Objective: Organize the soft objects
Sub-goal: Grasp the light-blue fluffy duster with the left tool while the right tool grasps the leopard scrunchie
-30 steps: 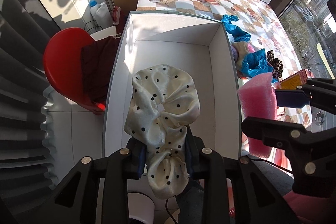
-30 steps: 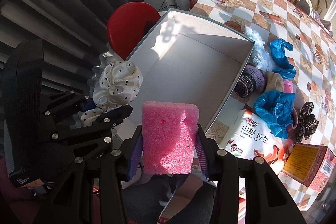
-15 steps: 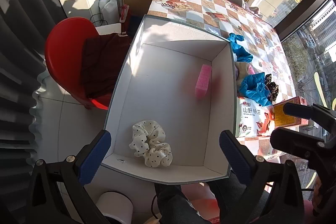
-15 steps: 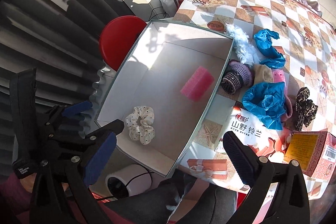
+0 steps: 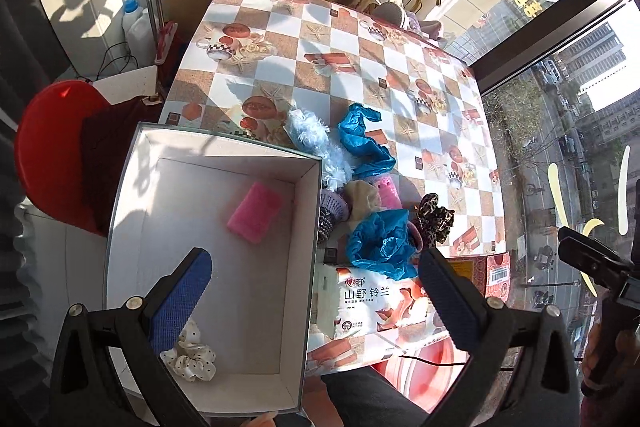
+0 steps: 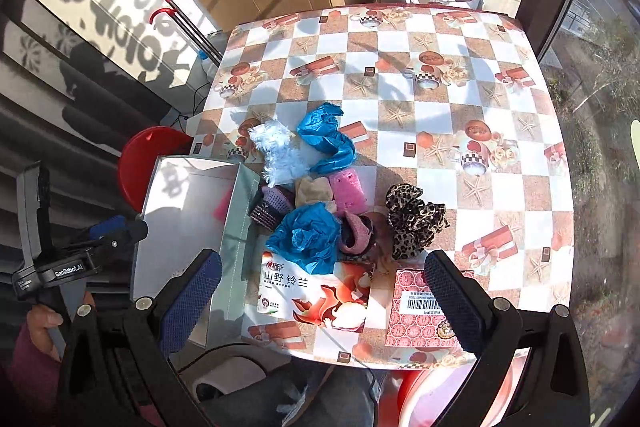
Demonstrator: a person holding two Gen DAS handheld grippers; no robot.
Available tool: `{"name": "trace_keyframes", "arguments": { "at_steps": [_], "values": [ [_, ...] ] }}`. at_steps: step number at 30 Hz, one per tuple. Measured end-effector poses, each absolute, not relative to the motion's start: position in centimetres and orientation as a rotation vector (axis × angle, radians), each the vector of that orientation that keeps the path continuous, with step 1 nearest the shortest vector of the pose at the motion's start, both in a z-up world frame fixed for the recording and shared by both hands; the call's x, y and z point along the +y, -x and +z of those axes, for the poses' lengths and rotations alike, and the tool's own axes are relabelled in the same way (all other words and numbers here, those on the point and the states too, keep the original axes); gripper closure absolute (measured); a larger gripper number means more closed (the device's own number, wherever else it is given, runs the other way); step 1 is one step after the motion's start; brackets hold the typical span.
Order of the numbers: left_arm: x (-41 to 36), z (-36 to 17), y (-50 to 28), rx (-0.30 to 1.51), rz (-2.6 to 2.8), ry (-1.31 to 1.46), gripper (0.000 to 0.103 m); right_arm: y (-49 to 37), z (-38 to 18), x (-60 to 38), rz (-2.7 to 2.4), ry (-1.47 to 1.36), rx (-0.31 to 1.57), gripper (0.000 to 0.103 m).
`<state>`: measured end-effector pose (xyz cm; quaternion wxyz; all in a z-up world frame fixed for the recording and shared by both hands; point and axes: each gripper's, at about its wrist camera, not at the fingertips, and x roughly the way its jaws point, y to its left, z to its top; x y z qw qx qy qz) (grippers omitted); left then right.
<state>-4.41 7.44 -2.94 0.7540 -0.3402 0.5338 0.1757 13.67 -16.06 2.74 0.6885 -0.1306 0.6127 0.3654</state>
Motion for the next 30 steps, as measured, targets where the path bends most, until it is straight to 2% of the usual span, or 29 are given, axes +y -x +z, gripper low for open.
{"name": "trace_keyframes", "arguments": {
  "at_steps": [5,11,18,24,30],
  "values": [
    [8.7,-5.4,-4.0,1.260,0.401,0.695,0.000,-20.5,-1.0,-18.6,0.733,0.327,1.444,0.001],
    [10.7,-12.9,-11.6,1.466,0.451,0.692,0.000,-24.8,-9.5,-18.6,0.729,0.415,1.602,0.001],
    [11.6,-19.5,-15.0,1.627,0.501,0.735,0.004,-25.8,-17.8,-16.4,0.807,0.560,1.738,0.001],
    [11.1,-22.7,-15.8,1.761,0.529,0.701,0.010,-25.1,-22.0,-14.2,0.885,0.683,1.788,0.001],
    [10.6,-25.3,-15.7,1.867,0.558,0.720,0.015,-23.4,-24.3,-13.1,0.933,0.879,1.747,0.001]
  ]
}}
